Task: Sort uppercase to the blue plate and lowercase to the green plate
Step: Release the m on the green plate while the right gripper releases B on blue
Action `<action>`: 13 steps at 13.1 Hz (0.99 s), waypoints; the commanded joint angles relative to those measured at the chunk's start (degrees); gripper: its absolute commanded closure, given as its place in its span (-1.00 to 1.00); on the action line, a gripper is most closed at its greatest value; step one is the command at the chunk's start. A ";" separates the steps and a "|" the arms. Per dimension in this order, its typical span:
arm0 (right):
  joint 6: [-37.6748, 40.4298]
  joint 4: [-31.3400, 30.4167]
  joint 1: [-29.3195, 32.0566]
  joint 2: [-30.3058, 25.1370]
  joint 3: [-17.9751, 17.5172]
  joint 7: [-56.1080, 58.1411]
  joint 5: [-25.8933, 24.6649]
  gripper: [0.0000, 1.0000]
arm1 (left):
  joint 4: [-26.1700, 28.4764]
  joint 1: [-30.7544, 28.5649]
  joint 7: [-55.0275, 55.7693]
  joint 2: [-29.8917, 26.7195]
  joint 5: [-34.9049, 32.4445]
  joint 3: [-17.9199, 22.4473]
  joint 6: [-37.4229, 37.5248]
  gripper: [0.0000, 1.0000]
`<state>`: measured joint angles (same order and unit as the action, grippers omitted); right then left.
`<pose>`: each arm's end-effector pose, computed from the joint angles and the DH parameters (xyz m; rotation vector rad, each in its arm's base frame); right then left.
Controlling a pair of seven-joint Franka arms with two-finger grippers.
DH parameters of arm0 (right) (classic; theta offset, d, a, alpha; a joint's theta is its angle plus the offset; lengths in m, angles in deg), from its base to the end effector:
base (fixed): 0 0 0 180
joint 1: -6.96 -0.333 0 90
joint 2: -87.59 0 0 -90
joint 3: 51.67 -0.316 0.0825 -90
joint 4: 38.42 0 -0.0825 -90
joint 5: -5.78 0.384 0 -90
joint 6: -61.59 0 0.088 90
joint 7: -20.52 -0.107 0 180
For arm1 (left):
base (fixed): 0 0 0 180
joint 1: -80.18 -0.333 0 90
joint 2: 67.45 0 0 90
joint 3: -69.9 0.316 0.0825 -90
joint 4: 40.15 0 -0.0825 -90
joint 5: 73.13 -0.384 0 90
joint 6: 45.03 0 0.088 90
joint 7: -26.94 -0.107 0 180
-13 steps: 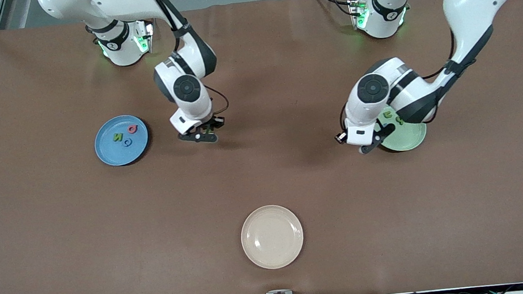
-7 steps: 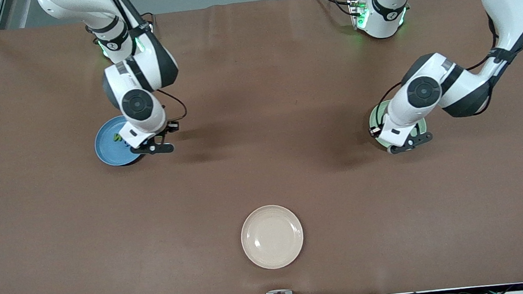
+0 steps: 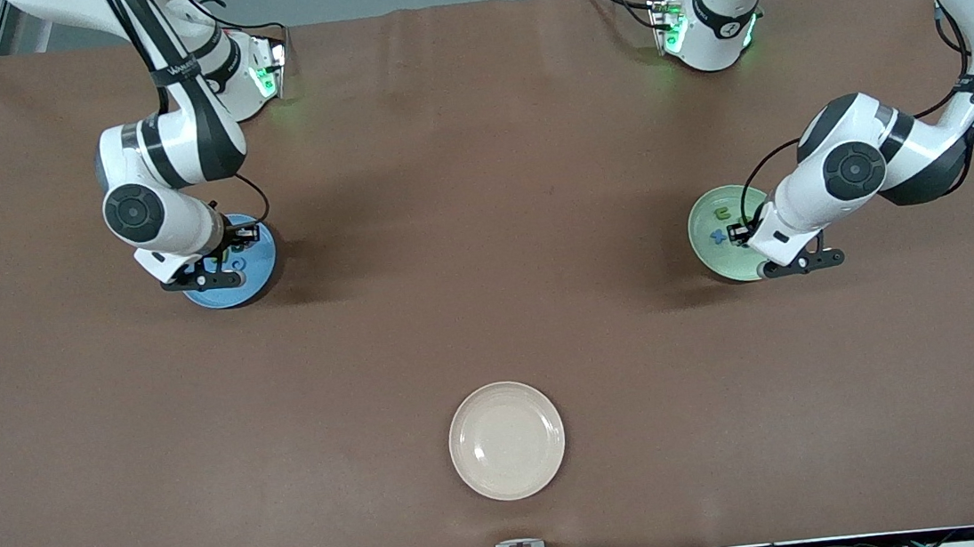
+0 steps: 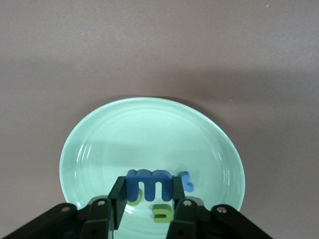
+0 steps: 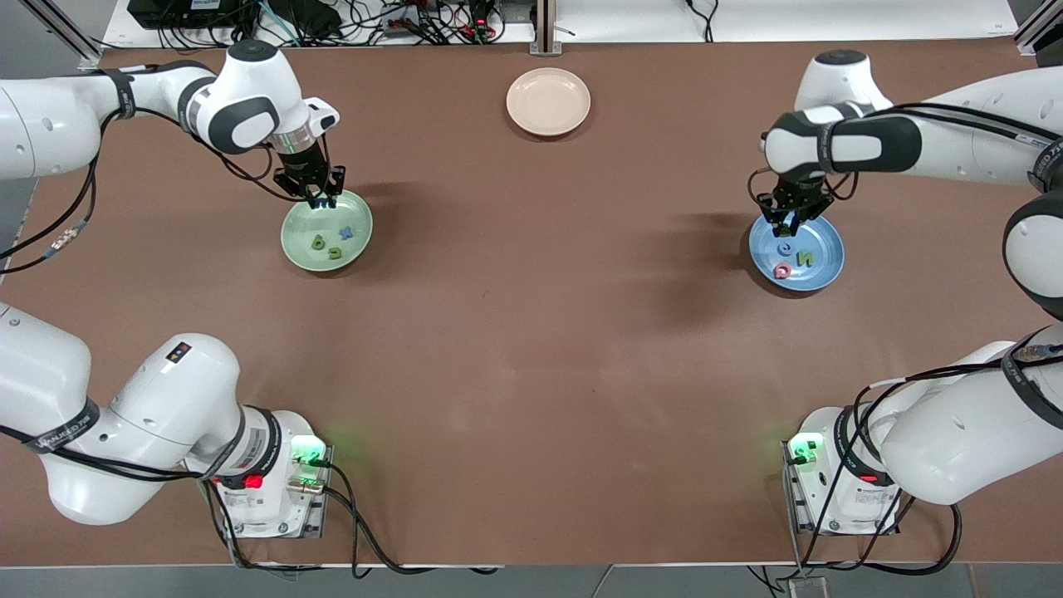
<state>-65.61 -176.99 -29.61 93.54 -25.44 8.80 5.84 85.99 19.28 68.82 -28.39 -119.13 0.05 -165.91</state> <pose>0.4510 0.0795 0.2505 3.0123 -0.0443 -0.4211 0.5194 -0.0613 0.2398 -3.0765 -0.0913 0.2260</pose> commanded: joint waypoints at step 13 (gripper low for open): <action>-13.94 -5.57 0.01 5.30 -1.00 -0.32 0.29 1.00 | 1.65 3.78 -1.45 2.08 -5.85 9.20 -10.16 0.67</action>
<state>-78.08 -182.55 -29.63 98.02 -26.05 8.78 5.85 87.43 23.03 67.27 -26.01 -123.67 9.11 -175.37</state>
